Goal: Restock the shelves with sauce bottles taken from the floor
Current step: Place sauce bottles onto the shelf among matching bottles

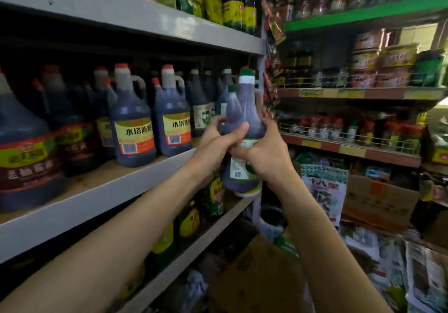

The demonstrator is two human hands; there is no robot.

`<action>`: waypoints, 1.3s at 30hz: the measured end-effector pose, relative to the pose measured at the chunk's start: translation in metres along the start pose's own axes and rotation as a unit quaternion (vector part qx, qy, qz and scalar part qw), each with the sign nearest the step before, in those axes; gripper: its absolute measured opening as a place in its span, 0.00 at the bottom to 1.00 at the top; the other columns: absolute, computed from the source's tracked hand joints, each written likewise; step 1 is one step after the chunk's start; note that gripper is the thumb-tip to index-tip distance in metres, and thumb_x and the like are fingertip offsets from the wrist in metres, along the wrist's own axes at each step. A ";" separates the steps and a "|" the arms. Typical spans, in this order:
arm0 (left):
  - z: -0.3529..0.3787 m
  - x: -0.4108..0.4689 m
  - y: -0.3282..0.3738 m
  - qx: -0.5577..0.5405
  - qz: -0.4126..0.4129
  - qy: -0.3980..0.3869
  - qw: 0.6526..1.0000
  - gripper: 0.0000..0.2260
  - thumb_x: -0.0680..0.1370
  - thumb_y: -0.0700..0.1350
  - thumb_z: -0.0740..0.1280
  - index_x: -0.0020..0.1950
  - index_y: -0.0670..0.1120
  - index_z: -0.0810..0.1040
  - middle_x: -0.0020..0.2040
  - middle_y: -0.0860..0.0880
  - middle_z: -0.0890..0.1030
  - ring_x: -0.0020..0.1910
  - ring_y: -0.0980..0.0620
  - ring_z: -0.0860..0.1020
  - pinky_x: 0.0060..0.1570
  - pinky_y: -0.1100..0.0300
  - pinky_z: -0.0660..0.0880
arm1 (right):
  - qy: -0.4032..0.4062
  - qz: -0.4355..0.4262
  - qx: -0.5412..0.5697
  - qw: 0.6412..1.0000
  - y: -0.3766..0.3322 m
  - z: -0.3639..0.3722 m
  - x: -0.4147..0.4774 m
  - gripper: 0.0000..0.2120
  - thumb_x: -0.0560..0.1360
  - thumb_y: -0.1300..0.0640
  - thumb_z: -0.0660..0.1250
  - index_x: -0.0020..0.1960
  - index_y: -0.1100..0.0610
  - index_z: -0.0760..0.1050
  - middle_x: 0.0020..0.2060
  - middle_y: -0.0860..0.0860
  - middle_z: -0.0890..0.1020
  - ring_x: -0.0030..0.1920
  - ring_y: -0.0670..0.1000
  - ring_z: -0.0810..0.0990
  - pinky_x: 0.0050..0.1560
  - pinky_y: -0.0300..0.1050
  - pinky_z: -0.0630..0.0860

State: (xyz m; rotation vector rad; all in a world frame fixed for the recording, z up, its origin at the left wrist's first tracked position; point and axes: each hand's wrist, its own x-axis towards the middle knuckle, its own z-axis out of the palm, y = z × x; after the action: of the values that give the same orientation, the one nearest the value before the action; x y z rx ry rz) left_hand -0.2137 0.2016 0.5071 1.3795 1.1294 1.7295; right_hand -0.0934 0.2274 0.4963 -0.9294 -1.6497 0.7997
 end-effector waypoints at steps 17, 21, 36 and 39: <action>-0.055 0.027 -0.069 0.036 -0.176 0.116 0.977 0.13 0.80 0.36 0.62 0.41 0.43 0.82 0.43 0.41 0.85 0.45 0.45 0.84 0.36 0.60 0.78 | -0.056 -0.043 0.130 0.989 0.067 0.107 0.239 0.38 0.66 0.59 0.81 0.65 0.48 0.60 0.53 0.52 0.81 0.52 0.51 0.83 0.54 0.50 0.81; -0.050 0.038 -0.074 0.083 -0.126 0.107 0.983 0.09 0.80 0.35 0.62 0.44 0.42 0.80 0.42 0.44 0.85 0.45 0.49 0.83 0.42 0.58 0.76 | -0.052 -0.058 0.126 0.989 0.080 0.105 0.233 0.35 0.68 0.60 0.80 0.64 0.48 0.60 0.50 0.46 0.77 0.48 0.44 0.80 0.48 0.39 0.79; -0.053 0.044 -0.071 0.082 -0.127 0.070 0.986 0.10 0.80 0.36 0.62 0.43 0.44 0.80 0.40 0.48 0.85 0.44 0.49 0.82 0.41 0.58 0.76 | -0.067 -0.054 0.153 0.984 0.080 0.107 0.220 0.36 0.69 0.64 0.77 0.67 0.47 0.60 0.61 0.53 0.77 0.53 0.45 0.82 0.46 0.36 0.79; -0.053 0.046 -0.075 0.082 -0.125 0.069 0.986 0.10 0.80 0.36 0.62 0.43 0.45 0.80 0.40 0.49 0.85 0.44 0.49 0.82 0.41 0.59 0.76 | -0.072 -0.038 0.172 0.982 0.086 0.106 0.225 0.37 0.70 0.64 0.77 0.69 0.47 0.60 0.61 0.51 0.77 0.53 0.43 0.82 0.47 0.36 0.80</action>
State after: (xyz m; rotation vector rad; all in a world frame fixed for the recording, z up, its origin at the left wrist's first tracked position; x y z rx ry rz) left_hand -0.2782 0.2615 0.4539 1.1680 1.4827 1.5980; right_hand -0.2168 0.4599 0.4982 -0.5734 -1.5924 1.0802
